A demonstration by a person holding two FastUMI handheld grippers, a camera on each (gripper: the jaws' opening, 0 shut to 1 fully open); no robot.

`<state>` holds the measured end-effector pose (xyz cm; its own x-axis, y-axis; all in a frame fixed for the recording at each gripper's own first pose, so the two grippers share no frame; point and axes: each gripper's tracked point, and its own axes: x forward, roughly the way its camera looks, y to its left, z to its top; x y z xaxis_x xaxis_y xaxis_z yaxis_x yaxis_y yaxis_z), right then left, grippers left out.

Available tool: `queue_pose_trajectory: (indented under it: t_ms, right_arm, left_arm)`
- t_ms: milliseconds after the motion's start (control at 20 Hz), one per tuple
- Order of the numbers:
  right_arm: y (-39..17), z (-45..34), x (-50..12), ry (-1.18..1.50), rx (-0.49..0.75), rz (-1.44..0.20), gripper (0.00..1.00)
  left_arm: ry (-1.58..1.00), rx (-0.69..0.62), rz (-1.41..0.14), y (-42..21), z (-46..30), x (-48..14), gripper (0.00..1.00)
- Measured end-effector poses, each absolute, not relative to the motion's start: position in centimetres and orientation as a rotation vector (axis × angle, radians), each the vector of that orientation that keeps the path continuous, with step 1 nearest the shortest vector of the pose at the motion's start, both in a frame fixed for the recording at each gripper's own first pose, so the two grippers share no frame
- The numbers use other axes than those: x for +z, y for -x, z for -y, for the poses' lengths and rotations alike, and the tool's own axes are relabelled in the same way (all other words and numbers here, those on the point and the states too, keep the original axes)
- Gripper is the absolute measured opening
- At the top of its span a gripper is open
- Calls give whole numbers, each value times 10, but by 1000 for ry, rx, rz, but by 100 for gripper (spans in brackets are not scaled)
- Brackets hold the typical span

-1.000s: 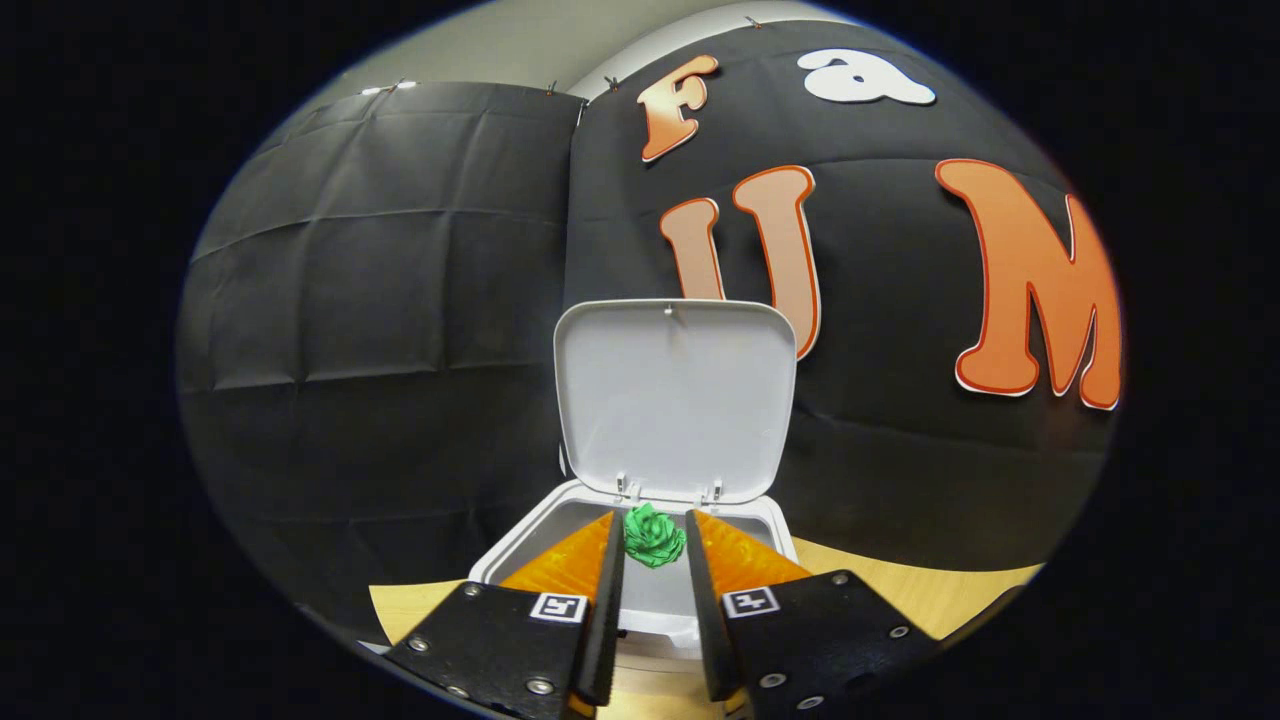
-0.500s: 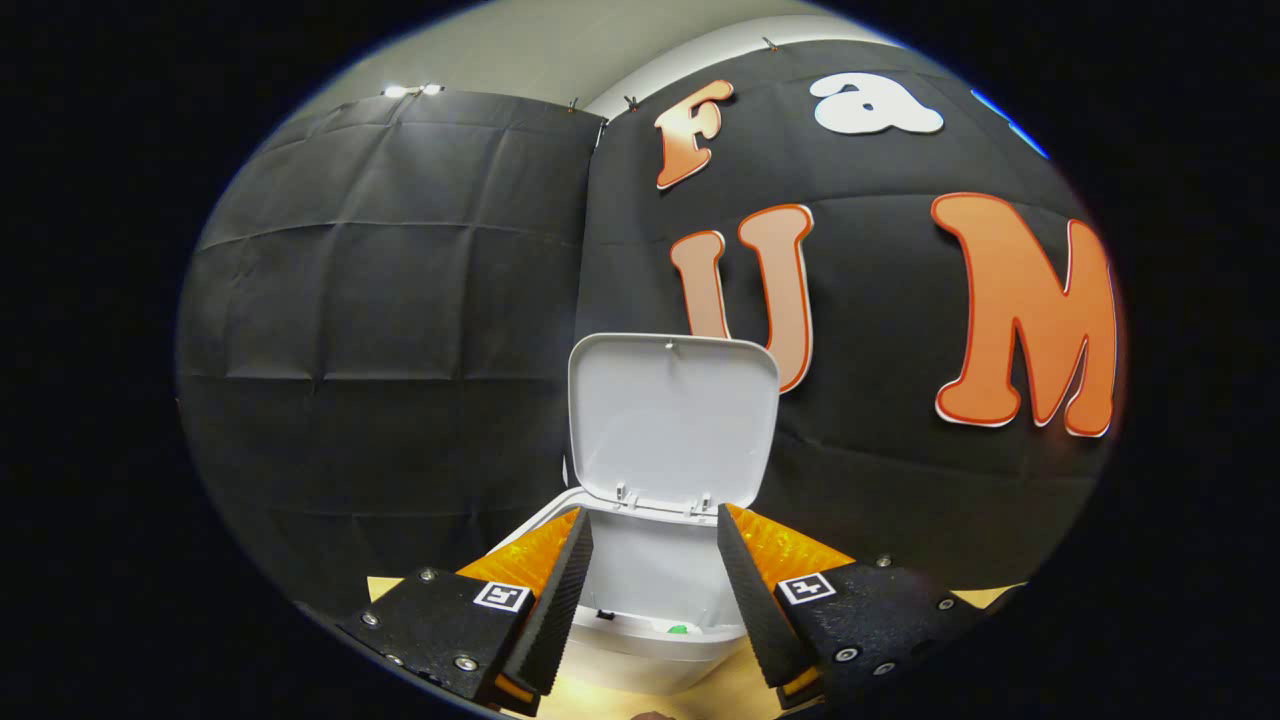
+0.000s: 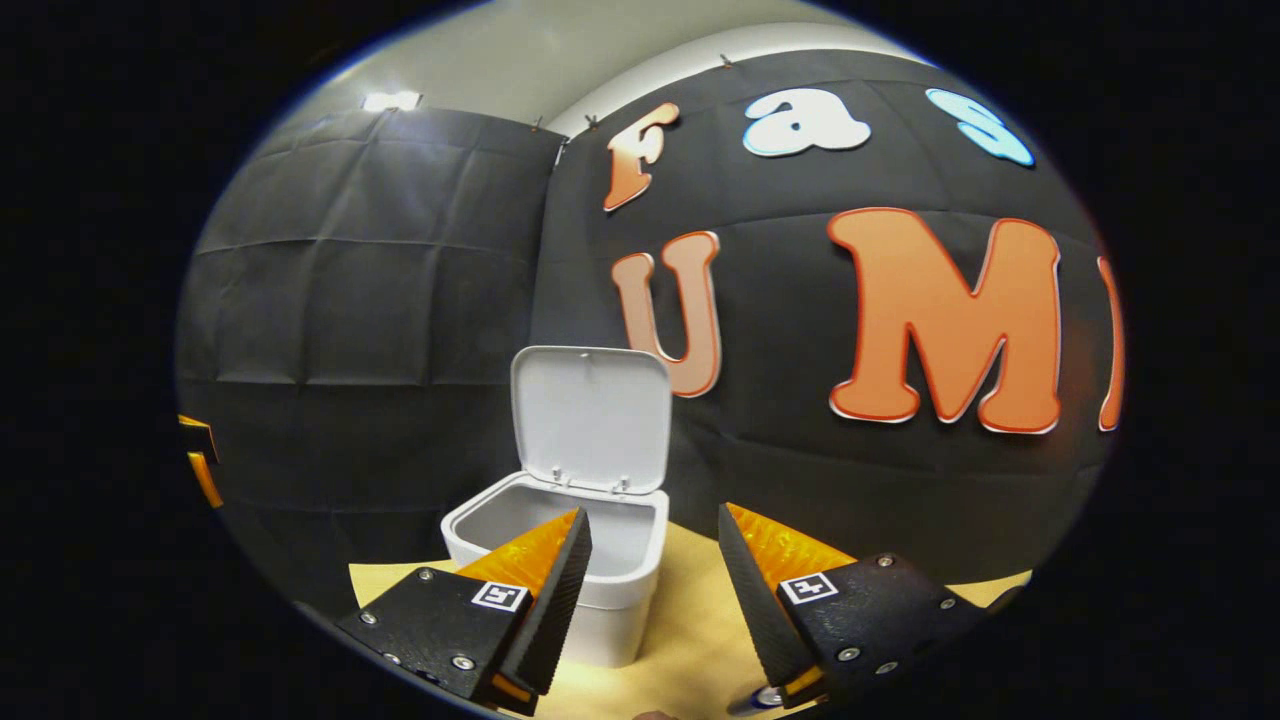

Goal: Press the lid of the desktop garbage bin to open it, pick up the crumpled paper on the desktop and throw it into the bin, then pick up the pop can on the desktop and drop it into the bin, and finally close the garbage bin lid.

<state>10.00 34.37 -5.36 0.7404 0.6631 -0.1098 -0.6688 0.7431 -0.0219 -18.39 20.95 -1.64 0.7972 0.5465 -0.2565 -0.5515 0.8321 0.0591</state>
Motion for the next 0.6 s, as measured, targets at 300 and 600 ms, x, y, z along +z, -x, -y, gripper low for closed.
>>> queue_pose_trajectory:
  t_ms: [300, 600]
  right_arm:
    - [-107, -267, -50, 37, 630, -94, 76]
    - [-114, -201, -51, 26, 517, -96, 76]
  left_arm:
    - [27, 494, -262, 145, -167, -30, 84]
    - [36, 377, -244, 105, -132, -42, 84]
